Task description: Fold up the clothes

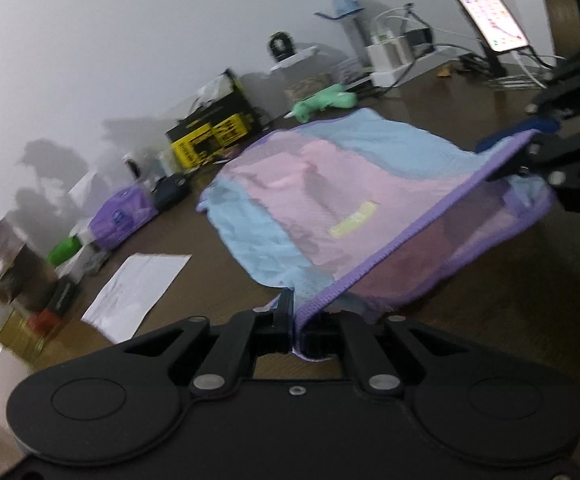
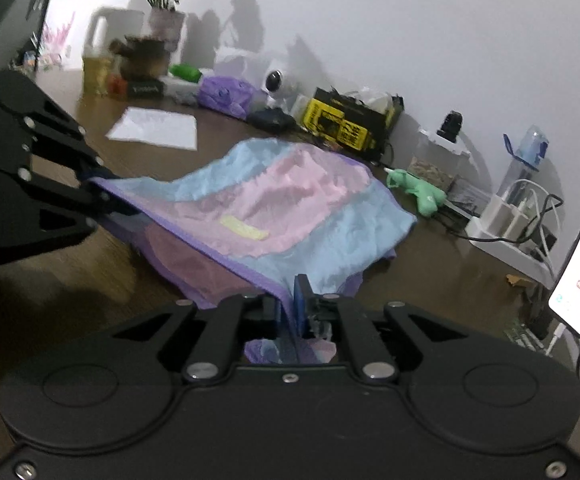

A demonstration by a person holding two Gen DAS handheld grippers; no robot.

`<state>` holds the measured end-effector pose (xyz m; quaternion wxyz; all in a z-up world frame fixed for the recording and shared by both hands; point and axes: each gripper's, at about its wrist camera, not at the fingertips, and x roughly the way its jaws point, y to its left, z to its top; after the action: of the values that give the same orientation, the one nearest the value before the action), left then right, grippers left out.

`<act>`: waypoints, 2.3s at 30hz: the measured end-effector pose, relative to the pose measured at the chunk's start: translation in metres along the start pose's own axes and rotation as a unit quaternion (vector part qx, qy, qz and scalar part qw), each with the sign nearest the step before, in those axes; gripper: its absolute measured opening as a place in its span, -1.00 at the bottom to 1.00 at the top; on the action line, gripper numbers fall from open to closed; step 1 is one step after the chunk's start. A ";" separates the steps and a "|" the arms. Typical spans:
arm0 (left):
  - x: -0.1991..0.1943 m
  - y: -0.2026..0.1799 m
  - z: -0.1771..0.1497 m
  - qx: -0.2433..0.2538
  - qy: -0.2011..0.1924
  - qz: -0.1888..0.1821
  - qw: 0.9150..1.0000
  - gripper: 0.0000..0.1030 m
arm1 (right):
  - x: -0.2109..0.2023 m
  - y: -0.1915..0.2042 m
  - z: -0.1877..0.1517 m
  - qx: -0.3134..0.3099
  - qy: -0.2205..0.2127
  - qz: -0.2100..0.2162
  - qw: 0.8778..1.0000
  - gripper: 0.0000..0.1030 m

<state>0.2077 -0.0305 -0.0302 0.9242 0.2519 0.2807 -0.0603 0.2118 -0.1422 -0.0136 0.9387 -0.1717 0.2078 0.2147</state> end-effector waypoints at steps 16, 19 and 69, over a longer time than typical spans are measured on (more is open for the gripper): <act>-0.017 0.003 -0.012 0.017 0.013 0.008 1.000 -0.07 | -0.012 0.007 -0.012 0.022 0.022 0.020 0.999 -0.83; -0.013 0.002 -0.009 0.026 0.007 0.005 1.000 -0.08 | -0.013 0.007 -0.013 0.026 0.022 0.018 0.999 -0.83; -0.055 0.057 -0.061 -0.424 -0.005 -0.155 0.892 0.89 | 0.061 0.126 0.144 -0.440 -0.022 0.307 0.844 0.43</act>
<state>0.1461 0.0475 -0.0191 0.9236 -0.2106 0.3104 -0.0795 0.2479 0.0443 0.0516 0.6551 -0.4891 0.1135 0.5646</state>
